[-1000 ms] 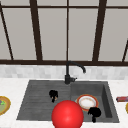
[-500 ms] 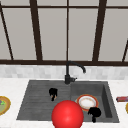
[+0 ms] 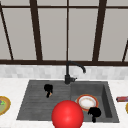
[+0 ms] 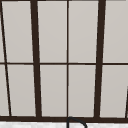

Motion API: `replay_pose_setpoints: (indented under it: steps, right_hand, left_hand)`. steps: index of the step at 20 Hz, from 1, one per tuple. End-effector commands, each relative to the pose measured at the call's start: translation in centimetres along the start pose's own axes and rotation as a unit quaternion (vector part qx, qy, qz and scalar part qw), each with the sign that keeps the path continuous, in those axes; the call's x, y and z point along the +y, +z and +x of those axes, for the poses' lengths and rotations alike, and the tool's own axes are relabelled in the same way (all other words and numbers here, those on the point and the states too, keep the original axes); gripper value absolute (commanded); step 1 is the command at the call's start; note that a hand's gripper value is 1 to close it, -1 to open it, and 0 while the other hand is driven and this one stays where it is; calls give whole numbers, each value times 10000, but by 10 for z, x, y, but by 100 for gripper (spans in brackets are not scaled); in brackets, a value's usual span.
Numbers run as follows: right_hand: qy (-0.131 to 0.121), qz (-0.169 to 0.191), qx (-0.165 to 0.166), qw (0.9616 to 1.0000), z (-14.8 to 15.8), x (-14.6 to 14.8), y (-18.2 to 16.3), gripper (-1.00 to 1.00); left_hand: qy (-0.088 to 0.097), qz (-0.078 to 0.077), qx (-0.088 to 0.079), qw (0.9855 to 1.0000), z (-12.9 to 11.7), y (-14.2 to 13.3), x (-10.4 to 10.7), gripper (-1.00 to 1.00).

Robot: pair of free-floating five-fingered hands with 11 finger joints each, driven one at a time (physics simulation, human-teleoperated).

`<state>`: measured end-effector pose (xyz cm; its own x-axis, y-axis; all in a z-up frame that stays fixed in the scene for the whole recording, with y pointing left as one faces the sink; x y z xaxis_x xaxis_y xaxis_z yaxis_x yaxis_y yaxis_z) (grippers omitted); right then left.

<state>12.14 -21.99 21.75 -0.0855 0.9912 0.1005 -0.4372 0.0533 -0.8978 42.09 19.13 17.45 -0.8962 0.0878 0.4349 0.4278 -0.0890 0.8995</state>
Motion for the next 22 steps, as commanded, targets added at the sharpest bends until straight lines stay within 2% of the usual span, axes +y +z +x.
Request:
replay_pose_setpoints:
  steps: [1,4,8,14,22]
  right_hand:
    - [0,0,0,10000,0,0,0,0]
    - [0,0,0,10000,0,0,0,0]
    - [0,0,0,10000,0,0,0,0]
    - [0,0,0,10000,0,0,0,0]
    - [0,0,0,10000,0,0,0,0]
  left_hand:
    - [80,84,154,9998,9,22,7,100]
    - [5,171,270,9995,16,37,4,100]
    - [30,297,287,9991,26,56,-3,100]
    - [27,367,415,9985,36,78,-8,100]
    - [125,361,373,9986,52,107,-10,100]
